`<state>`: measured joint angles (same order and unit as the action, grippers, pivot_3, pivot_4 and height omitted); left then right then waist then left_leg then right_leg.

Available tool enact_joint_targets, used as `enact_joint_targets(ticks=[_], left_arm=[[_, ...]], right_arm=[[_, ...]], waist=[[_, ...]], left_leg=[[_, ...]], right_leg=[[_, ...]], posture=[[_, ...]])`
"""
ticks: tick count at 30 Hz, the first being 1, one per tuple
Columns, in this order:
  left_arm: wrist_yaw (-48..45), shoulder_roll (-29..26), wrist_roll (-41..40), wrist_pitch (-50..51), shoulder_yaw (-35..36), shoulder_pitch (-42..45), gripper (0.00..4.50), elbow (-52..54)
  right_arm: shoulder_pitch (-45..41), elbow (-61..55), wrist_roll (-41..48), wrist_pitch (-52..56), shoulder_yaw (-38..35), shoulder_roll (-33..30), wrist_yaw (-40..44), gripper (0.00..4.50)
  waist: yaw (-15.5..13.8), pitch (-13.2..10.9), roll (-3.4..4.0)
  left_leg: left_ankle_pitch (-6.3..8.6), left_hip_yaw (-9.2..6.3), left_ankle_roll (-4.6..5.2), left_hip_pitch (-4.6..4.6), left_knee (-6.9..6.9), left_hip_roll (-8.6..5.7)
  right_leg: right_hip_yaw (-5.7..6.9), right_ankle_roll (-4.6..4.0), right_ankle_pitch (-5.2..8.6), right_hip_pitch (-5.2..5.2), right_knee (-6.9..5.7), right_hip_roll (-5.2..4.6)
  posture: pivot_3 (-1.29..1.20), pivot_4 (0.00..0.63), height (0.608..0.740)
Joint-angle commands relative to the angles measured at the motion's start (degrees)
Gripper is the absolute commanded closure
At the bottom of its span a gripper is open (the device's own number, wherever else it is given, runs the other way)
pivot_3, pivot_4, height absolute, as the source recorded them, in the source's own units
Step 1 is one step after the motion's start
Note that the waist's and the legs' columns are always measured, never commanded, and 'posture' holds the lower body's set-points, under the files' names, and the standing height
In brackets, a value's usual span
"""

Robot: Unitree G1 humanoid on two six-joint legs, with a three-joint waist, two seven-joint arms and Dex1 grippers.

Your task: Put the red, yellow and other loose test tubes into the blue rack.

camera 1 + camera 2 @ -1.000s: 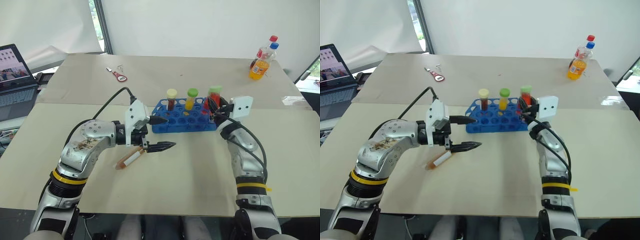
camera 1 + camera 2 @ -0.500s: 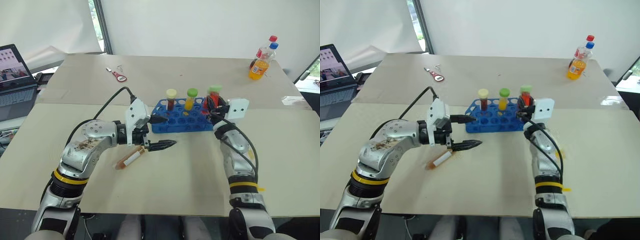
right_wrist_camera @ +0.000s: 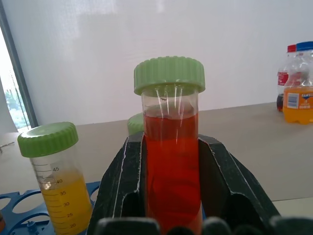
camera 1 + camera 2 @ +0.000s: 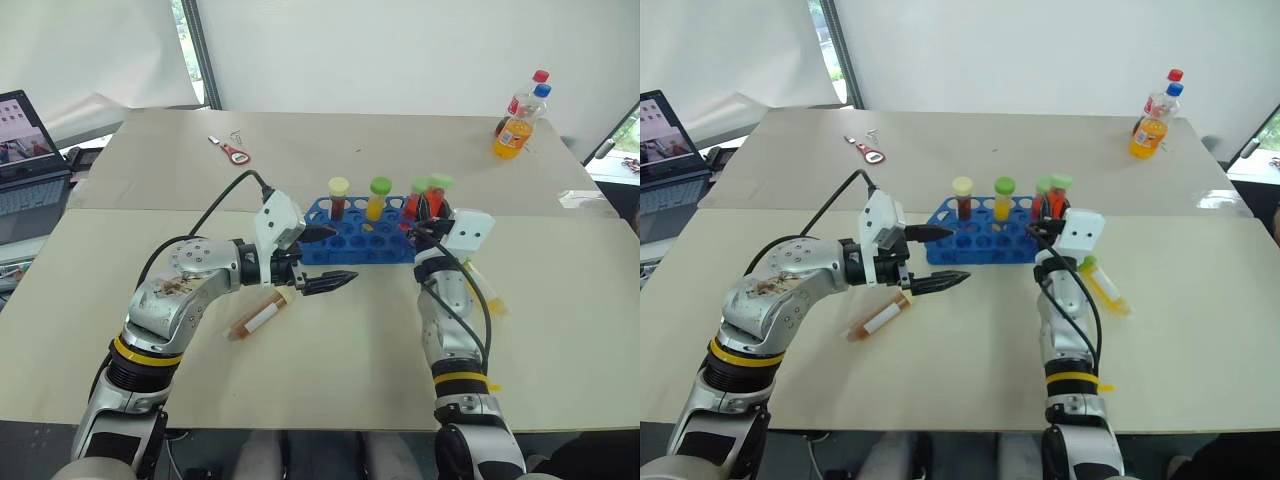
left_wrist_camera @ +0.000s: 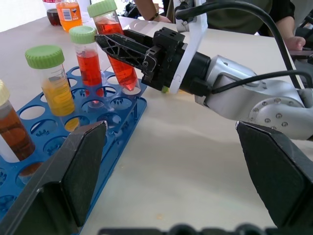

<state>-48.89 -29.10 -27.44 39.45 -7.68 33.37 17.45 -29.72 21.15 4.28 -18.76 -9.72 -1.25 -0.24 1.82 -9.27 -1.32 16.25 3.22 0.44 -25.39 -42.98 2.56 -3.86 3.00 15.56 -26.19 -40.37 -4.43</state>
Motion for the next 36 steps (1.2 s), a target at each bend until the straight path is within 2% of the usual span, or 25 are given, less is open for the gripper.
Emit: enact_joint_targets(ticks=[1,12,15,21,29,32,36], left_arm=[[0.5,0.1,-1.3,0.2,1.3,1.3,0.00,2.6],[1.7,0.6,-1.2,0.1,0.8,1.9,0.00,2.2],[1.9,0.6,-1.2,0.1,0.6,2.0,0.00,2.2],[2.0,0.5,-0.8,-0.5,0.5,2.0,0.00,1.9],[2.1,0.9,-0.3,-1.9,0.5,1.4,0.00,1.1],[1.6,0.5,-0.1,-2.7,0.8,1.1,0.00,0.5],[1.0,-0.4,0.1,-3.6,1.1,0.7,0.00,-0.2]], right_arm=[[0.3,1.8,-1.3,-1.3,0.7,0.3,-1.5,3.48],[0.8,5.8,-3.6,-6.6,1.9,1.5,-4.7,3.48],[0.8,6.3,-3.5,-7.5,2.0,1.6,-4.9,2.04],[3.1,1.8,-2.2,-4.6,3.1,1.3,-2.5,0.02],[12.4,-22.9,4.2,16.2,6.5,-3.0,6.8,0.02],[15.3,-33.3,4.6,25.7,5.1,-7.7,7.7,0.02],[19.0,-46.2,8.8,39.2,0.3,-17.8,12.1,0.02]], waist=[[0.1,0.0,0.00],[0.4,0.0,0.00],[0.5,0.0,-0.01],[0.6,0.0,0.00],[0.3,0.0,0.00],[0.0,0.0,0.00],[-0.6,0.0,-0.01]], left_leg=[[0.00,0.00,0.00,0.00,0.00,0.00],[0.00,-0.03,0.00,0.01,0.00,-0.01],[0.00,-0.04,0.00,0.02,0.00,-0.01],[-0.01,-0.06,-0.01,-0.13,-0.01,-0.02],[0.00,-0.24,0.00,-0.14,-0.01,-0.03],[0.00,-0.27,0.00,-0.14,-0.01,-0.04],[0.01,-0.25,0.02,-0.14,-0.03,-0.06]], right_leg=[[0.00,0.00,0.00,0.00,-0.02,0.00],[0.00,0.00,0.00,0.00,-0.26,0.00],[0.00,0.00,0.00,0.00,-0.27,0.00],[0.00,0.00,0.00,-0.14,-0.27,-0.02],[0.01,0.00,0.00,-0.14,-0.28,-0.02],[0.01,0.00,0.00,-0.13,-0.27,-0.02],[0.01,0.00,0.01,-0.10,-0.20,-0.02]], posture=[[0.00,0.150,0.676],[0.00,0.150,0.676],[0.00,0.150,0.676],[0.00,0.150,0.676],[0.00,0.150,0.676],[0.00,0.150,0.676],[0.00,0.150,0.676]])
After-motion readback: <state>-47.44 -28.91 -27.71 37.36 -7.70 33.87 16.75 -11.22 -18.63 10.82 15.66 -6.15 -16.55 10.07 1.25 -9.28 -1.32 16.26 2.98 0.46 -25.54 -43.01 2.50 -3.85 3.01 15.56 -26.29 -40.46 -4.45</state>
